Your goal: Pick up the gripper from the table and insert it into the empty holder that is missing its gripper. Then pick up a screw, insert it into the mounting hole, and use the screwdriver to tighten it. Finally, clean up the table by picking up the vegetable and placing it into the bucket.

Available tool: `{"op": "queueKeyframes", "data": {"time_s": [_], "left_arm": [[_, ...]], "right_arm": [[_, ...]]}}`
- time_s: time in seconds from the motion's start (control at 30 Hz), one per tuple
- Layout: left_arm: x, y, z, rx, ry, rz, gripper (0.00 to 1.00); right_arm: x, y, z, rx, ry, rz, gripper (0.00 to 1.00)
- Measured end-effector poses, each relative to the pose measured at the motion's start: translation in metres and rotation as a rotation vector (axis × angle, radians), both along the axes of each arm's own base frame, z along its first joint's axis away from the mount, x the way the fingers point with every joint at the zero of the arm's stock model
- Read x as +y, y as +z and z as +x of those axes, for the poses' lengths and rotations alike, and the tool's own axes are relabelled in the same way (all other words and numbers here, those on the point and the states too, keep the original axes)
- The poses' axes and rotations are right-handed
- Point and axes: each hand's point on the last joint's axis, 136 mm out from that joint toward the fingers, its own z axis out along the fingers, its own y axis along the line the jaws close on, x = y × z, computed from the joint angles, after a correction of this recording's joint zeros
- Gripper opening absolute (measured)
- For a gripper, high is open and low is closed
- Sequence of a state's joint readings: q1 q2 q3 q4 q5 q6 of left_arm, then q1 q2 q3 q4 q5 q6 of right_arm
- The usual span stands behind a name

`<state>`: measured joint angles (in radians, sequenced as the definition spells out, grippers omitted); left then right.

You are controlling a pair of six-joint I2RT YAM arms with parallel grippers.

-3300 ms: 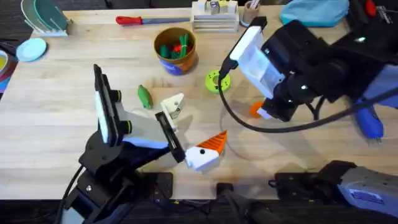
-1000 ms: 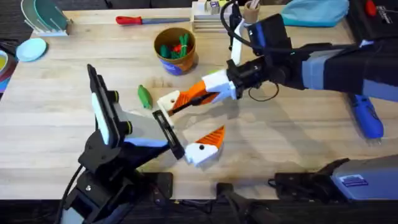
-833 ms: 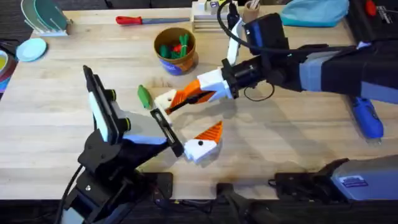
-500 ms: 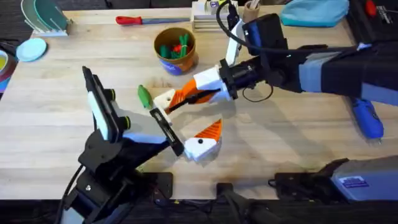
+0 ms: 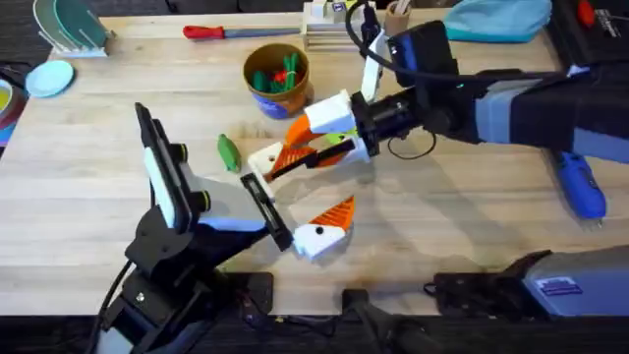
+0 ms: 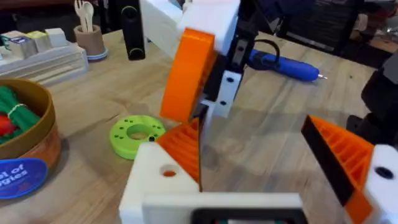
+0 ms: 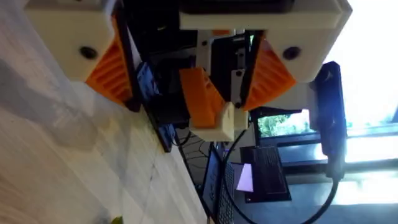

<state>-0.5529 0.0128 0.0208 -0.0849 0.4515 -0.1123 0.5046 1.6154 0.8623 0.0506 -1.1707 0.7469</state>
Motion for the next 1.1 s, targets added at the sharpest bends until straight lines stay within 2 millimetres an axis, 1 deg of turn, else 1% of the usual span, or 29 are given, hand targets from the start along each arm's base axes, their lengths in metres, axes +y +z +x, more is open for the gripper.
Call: {"op": "queueKeyframes", "data": {"time_s": [0.1, 0.3, 0.43, 0.57, 0.63, 0.73, 0.8, 0.9, 0.93, 0.97, 1.0, 1.03, 1.1], "left_arm": [[0.0, 0.0, 0.0, 0.0, 0.0, 0.0, 0.993], [0.0, 0.0, 0.0, 0.0, 0.0, 0.0, 0.993], [0.0, 0.0, 0.0, 0.0, 0.0, 0.0, 0.993], [0.0, 0.0, 0.0, 0.0, 0.0, 0.0, 0.993], [0.0, 0.0, 0.0, 0.0, 0.0, 0.0, 0.993], [0.0, 0.0, 0.0, 0.0, 0.0, 0.0, 0.993], [0.0, 0.0, 0.0, 0.0, 0.0, 0.0, 0.993], [0.0, 0.0, 0.0, 0.0, 0.0, 0.0, 0.993], [0.0, 0.0, 0.0, 0.0, 0.0, 0.0, 0.993], [0.0, 0.0, 0.0, 0.0, 0.0, 0.0, 0.993], [0.0, 0.0, 0.0, 0.0, 0.0, 0.0, 0.993], [0.0, 0.0, 0.0, 0.0, 0.0, 0.0, 0.992], [0.0, 0.0, 0.0, 0.0, 0.0, 0.0, 0.993]], "right_arm": [[-0.007, -0.004, 0.013, -0.039, -0.046, -0.016, 0.884], [-0.025, -0.013, 0.054, -0.187, -0.177, -0.092, 0.887], [-0.035, -0.02, 0.078, -0.314, -0.254, -0.218, 0.891], [-0.051, -0.03, 0.092, -0.415, -0.313, -0.369, 0.89], [-0.059, -0.041, 0.094, -0.457, -0.321, -0.462, 0.891], [-0.065, -0.059, 0.088, -0.525, -0.285, -0.601, 0.891], [-0.065, -0.066, 0.084, -0.589, -0.252, -0.67, 0.9], [-0.06, -0.071, 0.081, -0.695, -0.208, -0.744, 0.922], [-0.06, -0.072, 0.08, -0.721, -0.2, -0.765, 0.886], [-0.06, -0.073, 0.081, -0.747, -0.195, -0.788, 0.824], [-0.063, -0.075, 0.083, -0.792, -0.191, -0.839, 0.601], [-0.063, -0.075, 0.084, -0.801, -0.192, -0.852, 0.542], [-0.065, -0.076, 0.085, -0.815, -0.194, -0.871, 0.478]]}}
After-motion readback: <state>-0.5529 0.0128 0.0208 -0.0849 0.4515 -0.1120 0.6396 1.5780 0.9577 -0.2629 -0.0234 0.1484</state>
